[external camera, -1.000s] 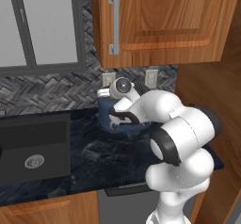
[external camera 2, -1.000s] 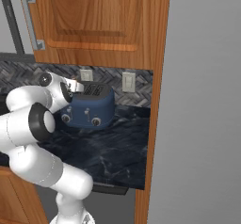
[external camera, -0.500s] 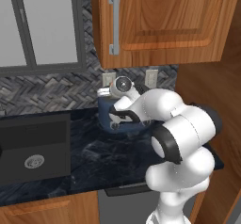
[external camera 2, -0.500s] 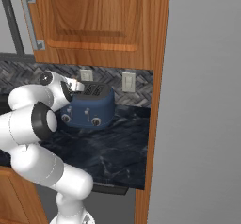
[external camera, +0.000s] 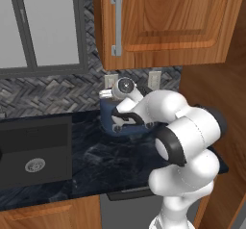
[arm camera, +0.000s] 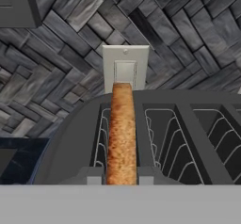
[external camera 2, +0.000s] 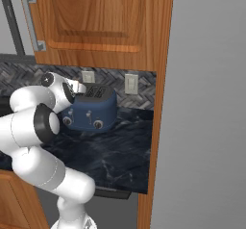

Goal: Start the toaster. Once the lever pops up, take the bread to the plate on the dining counter.

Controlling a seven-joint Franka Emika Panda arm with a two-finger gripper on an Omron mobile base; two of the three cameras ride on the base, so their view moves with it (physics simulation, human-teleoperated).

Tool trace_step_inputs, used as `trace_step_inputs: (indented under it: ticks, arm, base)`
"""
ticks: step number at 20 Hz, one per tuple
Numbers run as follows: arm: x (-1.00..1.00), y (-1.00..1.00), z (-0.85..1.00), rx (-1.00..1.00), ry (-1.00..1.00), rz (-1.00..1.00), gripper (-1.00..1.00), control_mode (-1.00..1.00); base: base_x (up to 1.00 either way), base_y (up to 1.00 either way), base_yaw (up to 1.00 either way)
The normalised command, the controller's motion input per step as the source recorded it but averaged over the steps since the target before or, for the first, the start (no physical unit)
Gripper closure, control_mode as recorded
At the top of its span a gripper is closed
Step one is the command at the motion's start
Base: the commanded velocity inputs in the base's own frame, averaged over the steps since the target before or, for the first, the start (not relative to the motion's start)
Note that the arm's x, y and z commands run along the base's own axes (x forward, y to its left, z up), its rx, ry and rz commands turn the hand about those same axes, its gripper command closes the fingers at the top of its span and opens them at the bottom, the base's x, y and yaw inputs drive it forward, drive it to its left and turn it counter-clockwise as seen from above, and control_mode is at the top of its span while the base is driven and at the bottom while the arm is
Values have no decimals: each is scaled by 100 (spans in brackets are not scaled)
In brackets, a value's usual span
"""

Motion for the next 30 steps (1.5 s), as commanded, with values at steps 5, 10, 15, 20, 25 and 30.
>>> trace_step_inputs:
  ticks: [5, 10, 15, 20, 25, 30]
  arm:
    - [0, 0, 0, 0, 0, 0, 100, -100]
    - [0, 0, 0, 0, 0, 0, 100, -100]
    - [0, 0, 0, 0, 0, 0, 100, -100]
    - [0, 0, 0, 0, 0, 0, 100, -100]
    - [0, 0, 0, 0, 0, 0, 100, -100]
    - [0, 0, 0, 0, 0, 0, 100, -100]
  base:
    - [0, 0, 0]
    - [0, 0, 0]
    - [0, 0, 0]
    - [0, 0, 0]
    - [0, 0, 0]
    - [0, 0, 0]
